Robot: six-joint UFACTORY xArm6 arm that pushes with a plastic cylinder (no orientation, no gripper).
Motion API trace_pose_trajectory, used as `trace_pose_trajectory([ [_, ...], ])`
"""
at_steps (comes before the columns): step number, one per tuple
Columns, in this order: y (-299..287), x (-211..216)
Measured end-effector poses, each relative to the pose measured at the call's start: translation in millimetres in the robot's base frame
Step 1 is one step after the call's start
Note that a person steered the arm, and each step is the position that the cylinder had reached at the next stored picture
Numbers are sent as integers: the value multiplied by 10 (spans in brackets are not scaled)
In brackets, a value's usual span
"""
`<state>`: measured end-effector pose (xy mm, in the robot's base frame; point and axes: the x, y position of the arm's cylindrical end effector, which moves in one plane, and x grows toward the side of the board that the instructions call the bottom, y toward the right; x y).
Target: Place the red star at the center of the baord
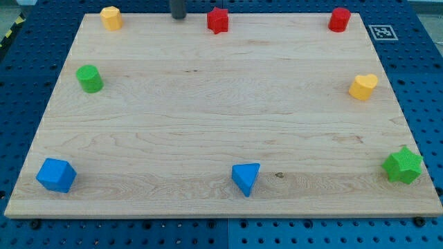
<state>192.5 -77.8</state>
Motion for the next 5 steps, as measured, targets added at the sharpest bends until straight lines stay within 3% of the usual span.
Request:
trace_pose_trajectory([
  [5, 1012, 40],
])
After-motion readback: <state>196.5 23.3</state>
